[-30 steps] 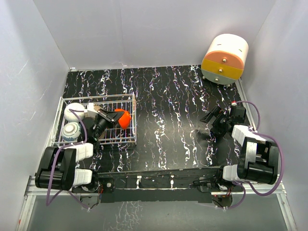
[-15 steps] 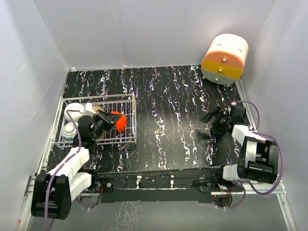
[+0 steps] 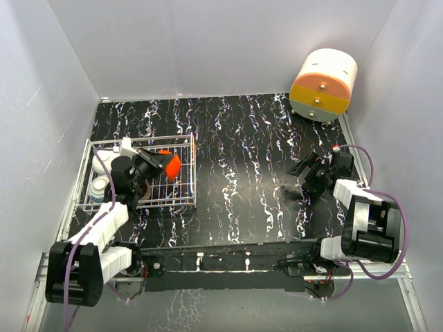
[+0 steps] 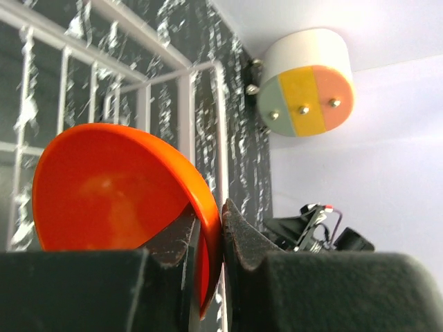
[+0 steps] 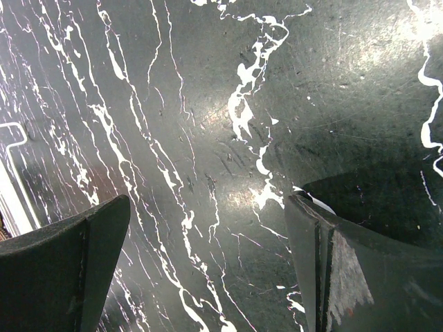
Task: Load the bowls into the dish rack
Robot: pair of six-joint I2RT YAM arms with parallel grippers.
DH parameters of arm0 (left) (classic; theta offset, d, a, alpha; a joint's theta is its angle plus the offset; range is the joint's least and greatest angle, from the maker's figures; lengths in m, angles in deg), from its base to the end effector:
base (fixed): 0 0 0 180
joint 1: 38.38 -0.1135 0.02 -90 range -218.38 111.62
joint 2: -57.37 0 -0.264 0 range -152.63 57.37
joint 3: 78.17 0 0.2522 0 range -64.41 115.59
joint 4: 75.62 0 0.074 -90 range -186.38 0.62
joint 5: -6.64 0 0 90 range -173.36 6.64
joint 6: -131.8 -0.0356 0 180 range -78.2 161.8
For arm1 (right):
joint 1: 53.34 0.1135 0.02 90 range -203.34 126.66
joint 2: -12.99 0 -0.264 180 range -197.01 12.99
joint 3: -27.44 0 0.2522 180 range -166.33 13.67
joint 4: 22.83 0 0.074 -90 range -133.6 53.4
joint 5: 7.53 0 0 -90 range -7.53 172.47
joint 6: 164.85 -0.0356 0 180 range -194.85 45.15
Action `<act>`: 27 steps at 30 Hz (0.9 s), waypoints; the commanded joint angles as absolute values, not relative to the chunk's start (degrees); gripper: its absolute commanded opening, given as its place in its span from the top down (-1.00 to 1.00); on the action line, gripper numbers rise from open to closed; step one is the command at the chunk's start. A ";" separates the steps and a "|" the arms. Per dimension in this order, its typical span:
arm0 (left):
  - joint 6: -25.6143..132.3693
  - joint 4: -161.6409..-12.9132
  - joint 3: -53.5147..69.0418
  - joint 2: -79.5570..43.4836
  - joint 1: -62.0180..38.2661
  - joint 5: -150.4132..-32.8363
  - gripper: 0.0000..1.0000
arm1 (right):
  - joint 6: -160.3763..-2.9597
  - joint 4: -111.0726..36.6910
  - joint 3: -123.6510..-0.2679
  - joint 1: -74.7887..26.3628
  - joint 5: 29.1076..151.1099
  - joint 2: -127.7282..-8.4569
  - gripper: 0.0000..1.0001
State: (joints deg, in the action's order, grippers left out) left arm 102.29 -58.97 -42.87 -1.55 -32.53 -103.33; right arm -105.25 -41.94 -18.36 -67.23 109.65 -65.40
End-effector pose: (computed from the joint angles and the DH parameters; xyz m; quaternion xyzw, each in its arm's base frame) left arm 0.2191 -0.0347 0.2255 -0.2363 0.7079 -0.4658 0.4754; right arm 0.2416 -0.0430 0.1533 0.2747 0.8795 0.2655 0.2837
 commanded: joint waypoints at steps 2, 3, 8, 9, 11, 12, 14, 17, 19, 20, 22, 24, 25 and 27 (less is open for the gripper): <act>106.04 -48.40 -34.63 -6.24 -32.81 -105.38 1.00 | -105.24 -41.08 -17.33 -67.40 108.96 -66.20 -0.95; 107.15 -45.97 -34.38 -7.78 -32.83 -105.68 1.00 | -105.25 -41.08 -17.35 -67.40 109.05 -66.34 -0.95; 114.29 -27.20 -38.07 -16.74 -32.84 -106.19 1.00 | -105.09 -41.24 -17.33 -67.40 108.88 -66.38 -0.96; 115.40 -24.46 -38.67 -18.58 -32.88 -106.26 1.00 | -105.02 -41.32 -17.33 -67.40 108.84 -66.31 -0.95; 116.95 -19.91 -38.95 -22.03 -32.86 -106.88 1.00 | -105.00 -41.34 -17.50 -67.40 108.73 -66.33 -0.96; 117.57 -18.49 -38.76 -23.89 -32.84 -107.13 1.00 | -105.00 -41.34 -17.52 -67.40 108.75 -66.37 -0.96; 117.43 -18.28 -37.82 -25.51 -32.84 -107.85 1.00 | -105.00 -41.34 -17.61 -67.40 108.75 -66.45 -0.96; 115.96 -19.73 -36.25 -26.77 -32.80 -108.38 1.00 | -105.00 -41.28 -17.54 -67.40 108.66 -66.54 -0.96; 115.32 -19.95 -35.50 -27.74 -32.84 -108.53 1.00 | -104.99 -41.18 -17.36 -67.40 108.57 -66.61 -0.95; 115.20 -19.99 -35.36 -28.47 -32.84 -108.69 1.00 | -105.00 -41.17 -17.35 -67.40 108.57 -66.64 -0.95; 115.31 -18.84 -35.35 -30.44 -32.84 -108.97 1.00 | -104.94 -41.17 -17.31 -67.41 108.48 -66.62 -0.96; 115.76 -17.04 -36.01 -32.37 -32.84 -108.99 1.00 | -105.00 -41.23 -17.35 -67.41 108.41 -66.60 -0.96; 115.98 -16.06 -36.49 -33.27 -32.79 -109.02 1.00 | -105.00 -41.25 -17.35 -67.40 108.40 -66.59 -0.95; 116.27 -14.16 -37.76 -34.96 -32.84 -108.83 1.00 | -104.96 -41.25 -17.41 -67.40 108.32 -66.72 -0.96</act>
